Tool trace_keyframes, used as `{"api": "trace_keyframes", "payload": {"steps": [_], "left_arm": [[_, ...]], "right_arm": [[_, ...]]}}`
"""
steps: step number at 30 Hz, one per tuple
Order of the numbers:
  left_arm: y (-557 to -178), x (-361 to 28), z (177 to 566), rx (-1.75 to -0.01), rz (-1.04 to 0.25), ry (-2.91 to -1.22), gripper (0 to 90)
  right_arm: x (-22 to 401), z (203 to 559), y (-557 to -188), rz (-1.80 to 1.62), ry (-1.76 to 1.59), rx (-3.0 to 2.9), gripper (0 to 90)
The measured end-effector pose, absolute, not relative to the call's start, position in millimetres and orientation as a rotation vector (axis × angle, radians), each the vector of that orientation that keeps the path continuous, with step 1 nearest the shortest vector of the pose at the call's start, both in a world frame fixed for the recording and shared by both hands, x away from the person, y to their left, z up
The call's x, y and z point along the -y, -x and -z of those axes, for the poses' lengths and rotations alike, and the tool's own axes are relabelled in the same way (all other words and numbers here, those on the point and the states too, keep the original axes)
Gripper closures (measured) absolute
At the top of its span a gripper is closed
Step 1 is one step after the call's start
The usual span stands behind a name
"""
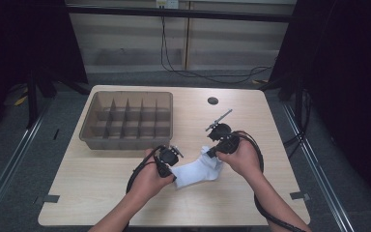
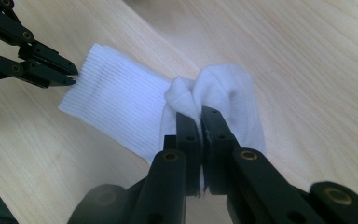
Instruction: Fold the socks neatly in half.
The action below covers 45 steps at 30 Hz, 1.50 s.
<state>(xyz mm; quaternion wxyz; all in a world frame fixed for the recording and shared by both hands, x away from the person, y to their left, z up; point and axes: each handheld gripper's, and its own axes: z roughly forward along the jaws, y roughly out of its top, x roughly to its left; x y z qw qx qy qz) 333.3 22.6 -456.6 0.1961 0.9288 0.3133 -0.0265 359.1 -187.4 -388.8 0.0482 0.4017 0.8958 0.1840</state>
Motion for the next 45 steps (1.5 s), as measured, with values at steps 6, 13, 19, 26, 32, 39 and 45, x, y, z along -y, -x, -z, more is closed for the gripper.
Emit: {"api": "trace_keyframes", "payload": {"steps": [6,13,19,26,32,39,45], "left_arm": [[-333.9,-21.0,463.3,-0.885,0.079,-2.594,85.1],[-335.5,-17.1,466.0,-0.920,0.077,-2.542,84.8],[-335.8,-12.1,466.4,-0.922,0.071,-2.526,84.4],[-336.8,-7.7,467.6,-0.918,0.083,-2.513,84.5],[-336.1,-7.0,467.6,-0.917,0.085,-2.499,83.4],[-335.8,-8.0,467.4,-0.924,0.101,-2.491,83.0],[-336.3,-9.7,467.7,-0.928,0.116,-2.479,82.5]], "right_arm": [[185.1,385.6,-358.5,-0.571,-1.210,-2.733,87.5],[179.7,369.4,-356.0,-0.619,-1.193,-2.728,87.5],[170.5,375.9,-352.5,-0.608,-1.174,-2.752,87.5],[164.0,393.5,-352.0,-0.605,-1.171,-2.787,87.4],[160.5,402.2,-351.9,-0.599,-1.177,-2.806,87.2],[158.2,410.4,-353.3,-0.592,-1.172,-2.819,86.9],[155.2,416.3,-354.3,-0.583,-1.180,-2.830,86.6]]}}
